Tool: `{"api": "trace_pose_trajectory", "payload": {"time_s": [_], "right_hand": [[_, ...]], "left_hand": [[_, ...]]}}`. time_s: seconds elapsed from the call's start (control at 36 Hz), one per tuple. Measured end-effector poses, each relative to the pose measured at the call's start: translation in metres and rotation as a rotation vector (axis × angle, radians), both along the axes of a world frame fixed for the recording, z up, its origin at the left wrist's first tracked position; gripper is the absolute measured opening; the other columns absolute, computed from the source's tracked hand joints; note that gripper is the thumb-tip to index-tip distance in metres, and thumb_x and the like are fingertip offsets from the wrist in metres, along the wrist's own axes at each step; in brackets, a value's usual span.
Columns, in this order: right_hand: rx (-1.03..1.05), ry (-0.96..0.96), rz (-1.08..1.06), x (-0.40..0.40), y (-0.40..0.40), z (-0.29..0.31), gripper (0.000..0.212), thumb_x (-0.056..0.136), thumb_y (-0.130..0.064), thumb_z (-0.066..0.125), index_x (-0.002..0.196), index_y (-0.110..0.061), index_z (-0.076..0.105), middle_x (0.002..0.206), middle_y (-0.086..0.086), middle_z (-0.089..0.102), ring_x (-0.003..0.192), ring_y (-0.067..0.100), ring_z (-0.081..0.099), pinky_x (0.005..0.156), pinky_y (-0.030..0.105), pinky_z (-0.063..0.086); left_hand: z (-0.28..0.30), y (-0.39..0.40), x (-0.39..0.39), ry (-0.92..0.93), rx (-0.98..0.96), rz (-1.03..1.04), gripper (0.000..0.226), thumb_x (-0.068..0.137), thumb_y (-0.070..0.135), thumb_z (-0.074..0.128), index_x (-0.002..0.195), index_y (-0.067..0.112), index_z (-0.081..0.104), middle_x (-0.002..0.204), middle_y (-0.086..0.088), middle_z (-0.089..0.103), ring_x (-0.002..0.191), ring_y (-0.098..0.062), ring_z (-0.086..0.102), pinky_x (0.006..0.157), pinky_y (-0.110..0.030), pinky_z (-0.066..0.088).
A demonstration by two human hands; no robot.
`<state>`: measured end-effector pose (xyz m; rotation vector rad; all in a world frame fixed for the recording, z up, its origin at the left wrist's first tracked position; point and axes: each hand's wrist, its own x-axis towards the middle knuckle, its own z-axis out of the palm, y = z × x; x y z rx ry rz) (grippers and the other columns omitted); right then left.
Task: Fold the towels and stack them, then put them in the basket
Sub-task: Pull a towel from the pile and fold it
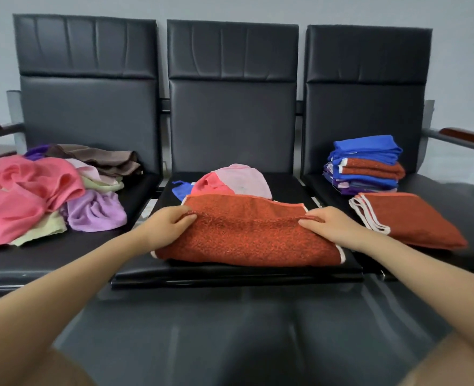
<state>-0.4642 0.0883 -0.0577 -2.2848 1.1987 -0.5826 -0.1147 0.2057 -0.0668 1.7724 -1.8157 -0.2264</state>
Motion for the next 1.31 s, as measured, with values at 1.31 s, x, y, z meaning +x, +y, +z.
{"api": "trace_pose_trajectory", "payload": {"time_s": [1.31], "right_hand": [[0.206, 0.303, -0.468, 0.035, -0.077, -0.014, 0.058, 0.086, -0.053, 0.063, 0.119, -0.006, 0.059, 0.119, 0.009, 0.063, 0.102, 0.023, 0.061, 0.077, 0.027, 0.043]], "left_hand": [[-0.018, -0.102, 0.03, 0.382, 0.112, 0.492, 0.035, 0.094, 0.035, 0.051, 0.087, 0.003, 0.064, 0.082, -0.011, 0.06, 0.098, -0.036, 0.061, 0.072, -0.034, 0.04]]}}
